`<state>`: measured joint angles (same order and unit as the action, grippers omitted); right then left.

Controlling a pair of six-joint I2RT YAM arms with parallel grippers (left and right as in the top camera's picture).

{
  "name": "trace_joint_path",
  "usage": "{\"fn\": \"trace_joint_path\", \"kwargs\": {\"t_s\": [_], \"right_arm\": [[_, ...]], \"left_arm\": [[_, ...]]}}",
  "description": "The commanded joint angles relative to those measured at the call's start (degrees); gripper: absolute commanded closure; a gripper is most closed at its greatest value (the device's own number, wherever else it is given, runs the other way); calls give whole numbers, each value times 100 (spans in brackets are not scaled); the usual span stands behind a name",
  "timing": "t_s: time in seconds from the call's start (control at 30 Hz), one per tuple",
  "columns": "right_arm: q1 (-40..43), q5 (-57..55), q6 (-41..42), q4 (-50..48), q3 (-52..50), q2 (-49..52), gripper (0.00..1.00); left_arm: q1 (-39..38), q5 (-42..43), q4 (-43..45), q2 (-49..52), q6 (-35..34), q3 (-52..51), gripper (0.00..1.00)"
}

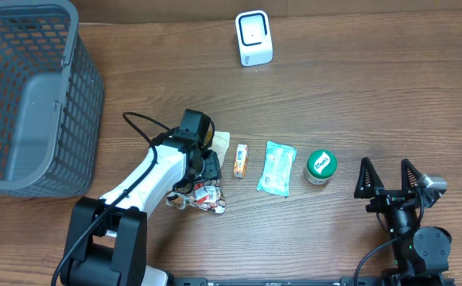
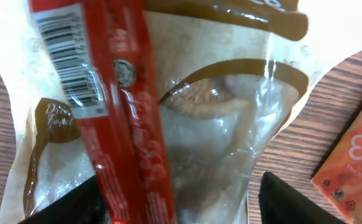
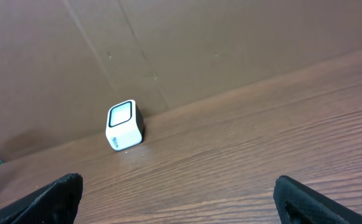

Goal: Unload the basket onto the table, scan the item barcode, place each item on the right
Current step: 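Lower the held snack stick and PanTree bag onto the table center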

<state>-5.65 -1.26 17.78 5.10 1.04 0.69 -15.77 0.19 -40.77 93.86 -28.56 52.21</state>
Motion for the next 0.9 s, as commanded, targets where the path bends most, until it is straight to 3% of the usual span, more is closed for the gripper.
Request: {"fn": "trace_joint_path", "kwargs": {"t_s": [0.0, 0.37, 0.5, 0.57, 0.73, 0.87], "right_arm": [[26, 31, -17, -39, -59, -50, 0], [26, 31, -17, -39, -59, -52, 0], [26, 31, -17, -39, -59, -52, 0], [26, 31, -17, -39, -59, -50, 0], [26, 31, -17, -39, -59, -50, 0], [26, 31, -15, -39, -59, -50, 0]], "left_arm": [[-13, -17, -199, -35, 26, 192, 28], [216, -85, -1381, -111, 439, 1709, 15], [251, -101, -1777, -109, 568, 1834, 18], [275, -105, -1945, -98, 564, 1814, 28], [507, 70, -2070, -98, 236, 1672, 73], [669, 199, -2041, -98, 234, 1541, 71]]}}
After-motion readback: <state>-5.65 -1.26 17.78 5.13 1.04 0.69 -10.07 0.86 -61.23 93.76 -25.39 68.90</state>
